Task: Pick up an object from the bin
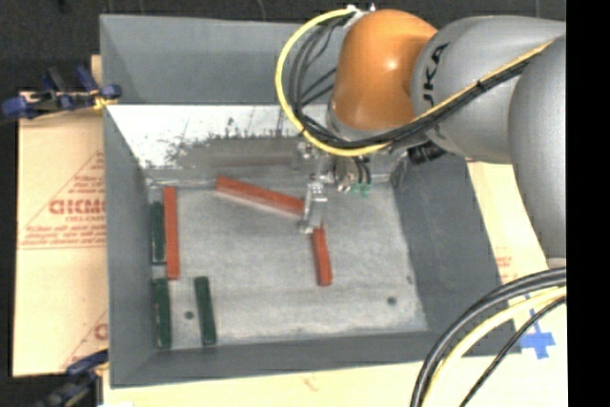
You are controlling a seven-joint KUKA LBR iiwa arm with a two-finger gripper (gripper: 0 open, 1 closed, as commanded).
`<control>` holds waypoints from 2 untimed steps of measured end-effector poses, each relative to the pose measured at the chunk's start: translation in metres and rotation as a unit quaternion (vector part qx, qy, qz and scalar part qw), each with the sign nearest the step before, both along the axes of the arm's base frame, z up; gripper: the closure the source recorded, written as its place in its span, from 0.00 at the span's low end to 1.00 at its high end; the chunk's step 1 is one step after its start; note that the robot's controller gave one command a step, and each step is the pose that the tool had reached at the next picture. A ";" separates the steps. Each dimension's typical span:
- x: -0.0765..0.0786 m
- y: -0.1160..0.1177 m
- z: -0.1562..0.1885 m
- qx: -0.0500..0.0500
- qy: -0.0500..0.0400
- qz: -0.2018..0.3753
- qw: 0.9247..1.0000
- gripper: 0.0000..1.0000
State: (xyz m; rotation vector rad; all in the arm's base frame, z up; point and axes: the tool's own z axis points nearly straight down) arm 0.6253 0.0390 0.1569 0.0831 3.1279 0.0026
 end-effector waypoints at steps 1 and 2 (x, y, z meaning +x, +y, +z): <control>0.001 0.013 -0.069 0.000 0.002 -0.007 1.000 0.00; 0.022 -0.016 -0.085 0.000 0.003 -0.067 0.998 1.00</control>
Offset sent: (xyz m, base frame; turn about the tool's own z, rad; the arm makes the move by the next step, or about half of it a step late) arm 0.0199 -0.0145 -0.0869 0.1349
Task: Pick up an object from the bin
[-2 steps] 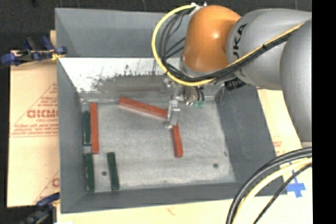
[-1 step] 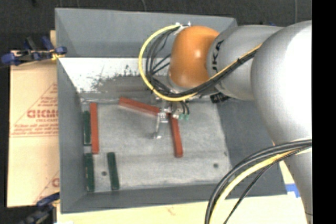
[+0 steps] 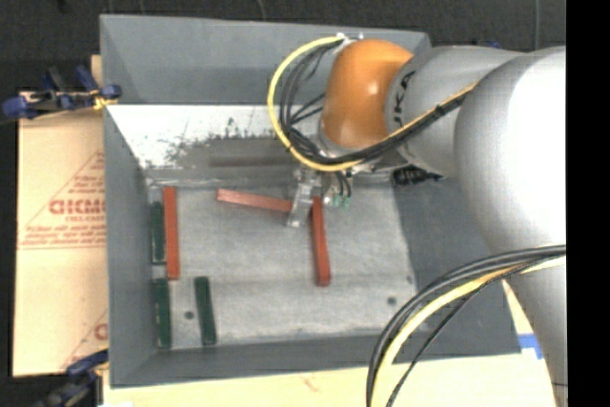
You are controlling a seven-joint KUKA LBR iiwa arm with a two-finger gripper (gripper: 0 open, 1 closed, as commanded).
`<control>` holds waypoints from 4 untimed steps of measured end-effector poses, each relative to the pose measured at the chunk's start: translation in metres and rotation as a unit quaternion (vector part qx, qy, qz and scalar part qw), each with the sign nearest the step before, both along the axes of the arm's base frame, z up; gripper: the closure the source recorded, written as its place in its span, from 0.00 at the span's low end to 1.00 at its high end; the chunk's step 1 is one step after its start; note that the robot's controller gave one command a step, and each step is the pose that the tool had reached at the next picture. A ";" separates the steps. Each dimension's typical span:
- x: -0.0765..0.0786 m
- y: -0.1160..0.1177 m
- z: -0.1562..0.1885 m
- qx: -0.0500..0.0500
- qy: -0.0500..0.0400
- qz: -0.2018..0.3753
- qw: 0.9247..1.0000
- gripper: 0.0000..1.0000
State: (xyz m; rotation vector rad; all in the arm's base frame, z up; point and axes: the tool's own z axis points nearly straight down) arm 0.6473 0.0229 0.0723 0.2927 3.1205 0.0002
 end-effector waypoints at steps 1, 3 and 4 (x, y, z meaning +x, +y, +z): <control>0.000 0.000 0.000 0.000 0.000 0.000 1.000 1.00; -0.010 0.060 0.108 0.000 0.002 0.067 0.998 1.00; -0.005 0.074 0.181 -0.001 0.003 0.083 0.997 1.00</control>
Offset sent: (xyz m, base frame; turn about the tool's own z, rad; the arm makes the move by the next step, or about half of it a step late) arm -0.0108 0.0614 0.1072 -0.1346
